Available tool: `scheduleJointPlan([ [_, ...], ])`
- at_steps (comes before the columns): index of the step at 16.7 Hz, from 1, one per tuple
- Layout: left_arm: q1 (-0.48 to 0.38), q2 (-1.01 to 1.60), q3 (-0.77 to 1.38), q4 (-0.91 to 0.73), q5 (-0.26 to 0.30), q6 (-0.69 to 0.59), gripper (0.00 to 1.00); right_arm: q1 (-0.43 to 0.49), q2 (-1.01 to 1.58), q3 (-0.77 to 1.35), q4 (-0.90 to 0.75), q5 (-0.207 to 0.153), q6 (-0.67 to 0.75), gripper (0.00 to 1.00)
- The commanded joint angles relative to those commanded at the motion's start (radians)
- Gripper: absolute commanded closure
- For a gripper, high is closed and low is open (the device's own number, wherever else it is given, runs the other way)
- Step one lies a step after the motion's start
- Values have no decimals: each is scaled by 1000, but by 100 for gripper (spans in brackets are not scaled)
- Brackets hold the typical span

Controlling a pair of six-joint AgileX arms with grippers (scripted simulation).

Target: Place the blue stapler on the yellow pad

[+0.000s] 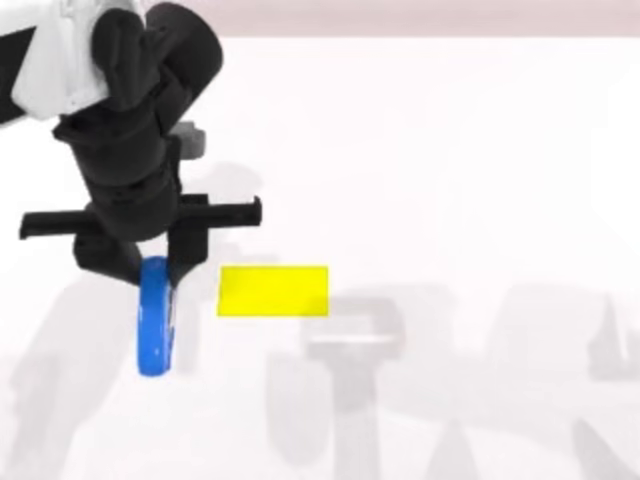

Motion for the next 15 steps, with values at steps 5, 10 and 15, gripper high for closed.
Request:
scheduleJointPlan([
  [5, -49, 118, 157, -46, -2, 256, 100, 0, 0, 0, 0, 0, 0, 0],
  [10, -117, 280, 364, -107, -5, 693, 100, 0, 0, 0, 0, 0, 0, 0],
  [15, -182, 423, 563, -154, -7, 1144, 100, 0, 0, 0, 0, 0, 0, 0],
])
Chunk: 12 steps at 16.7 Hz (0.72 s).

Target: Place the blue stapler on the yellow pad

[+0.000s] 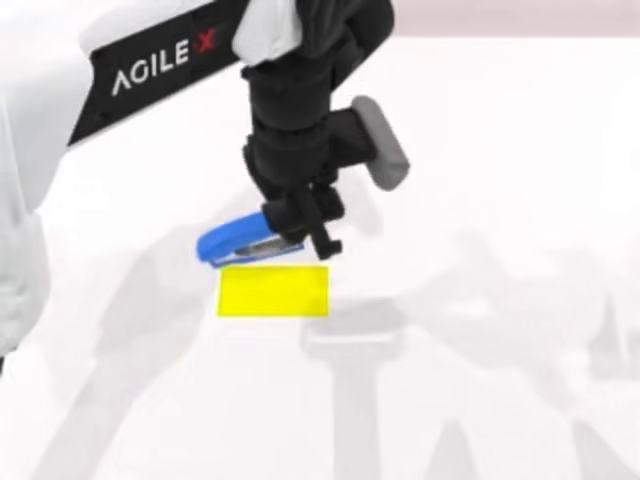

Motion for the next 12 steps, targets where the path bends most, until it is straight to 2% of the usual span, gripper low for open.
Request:
scheduleJointPlan([
  [3, -25, 45, 84, -7, -2, 169, 100, 0, 0, 0, 0, 0, 0, 0],
  [5, -34, 59, 115, -7, -3, 227, 100, 0, 0, 0, 0, 0, 0, 0],
  [12, -31, 59, 119, -3, -4, 244, 100, 0, 0, 0, 0, 0, 0, 0],
])
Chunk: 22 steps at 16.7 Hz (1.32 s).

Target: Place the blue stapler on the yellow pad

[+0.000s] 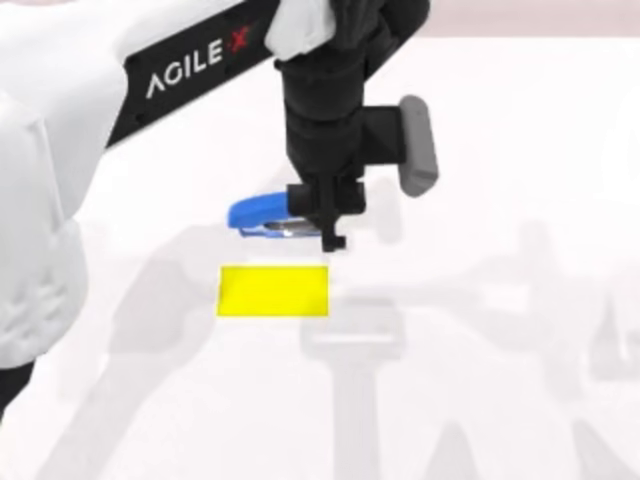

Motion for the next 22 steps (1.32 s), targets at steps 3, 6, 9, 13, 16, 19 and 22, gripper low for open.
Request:
scheduleJointPlan([
  [3, 8, 0, -69, 70, 0, 9, 100, 0, 0, 0, 0, 0, 0, 0],
  [6, 23, 8, -195, 203, 1, 23, 100, 0, 0, 0, 0, 0, 0, 0],
  [9, 37, 14, -317, 333, 3, 39, 100, 0, 0, 0, 0, 0, 0, 0],
  [13, 42, 18, -362, 378, 3, 47, 100, 0, 0, 0, 0, 0, 0, 0],
  [16, 42, 18, -362, 378, 3, 47, 92, 0, 0, 0, 0, 0, 0, 0],
  [19, 42, 18, -362, 378, 3, 47, 70, 0, 0, 0, 0, 0, 0, 0],
  [22, 42, 18, -362, 378, 3, 47, 47, 0, 0, 0, 0, 0, 0, 0],
])
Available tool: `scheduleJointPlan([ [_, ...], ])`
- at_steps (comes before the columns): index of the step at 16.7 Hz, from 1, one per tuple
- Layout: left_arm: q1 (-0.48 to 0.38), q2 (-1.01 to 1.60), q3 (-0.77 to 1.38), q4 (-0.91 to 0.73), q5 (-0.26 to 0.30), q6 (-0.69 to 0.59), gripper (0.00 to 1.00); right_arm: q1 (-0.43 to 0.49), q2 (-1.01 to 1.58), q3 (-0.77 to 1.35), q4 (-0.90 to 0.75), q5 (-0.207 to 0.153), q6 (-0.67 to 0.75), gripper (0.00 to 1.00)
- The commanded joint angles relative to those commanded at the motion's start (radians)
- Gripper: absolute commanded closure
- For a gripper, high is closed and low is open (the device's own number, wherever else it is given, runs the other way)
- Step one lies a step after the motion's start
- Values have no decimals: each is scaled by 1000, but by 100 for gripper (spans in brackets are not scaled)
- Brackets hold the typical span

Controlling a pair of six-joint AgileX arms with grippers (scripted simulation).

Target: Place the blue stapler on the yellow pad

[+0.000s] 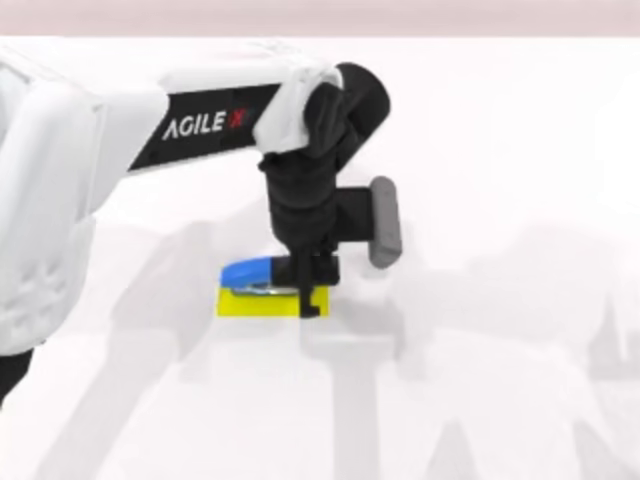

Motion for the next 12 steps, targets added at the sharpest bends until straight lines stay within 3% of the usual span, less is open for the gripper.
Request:
scheduleJointPlan([
  [6, 0, 0, 0, 0, 0, 0, 2, 0, 0, 0, 0, 0, 0, 0],
  [12, 0, 0, 0, 0, 0, 0, 0, 0, 0, 0, 0, 0, 0, 0],
])
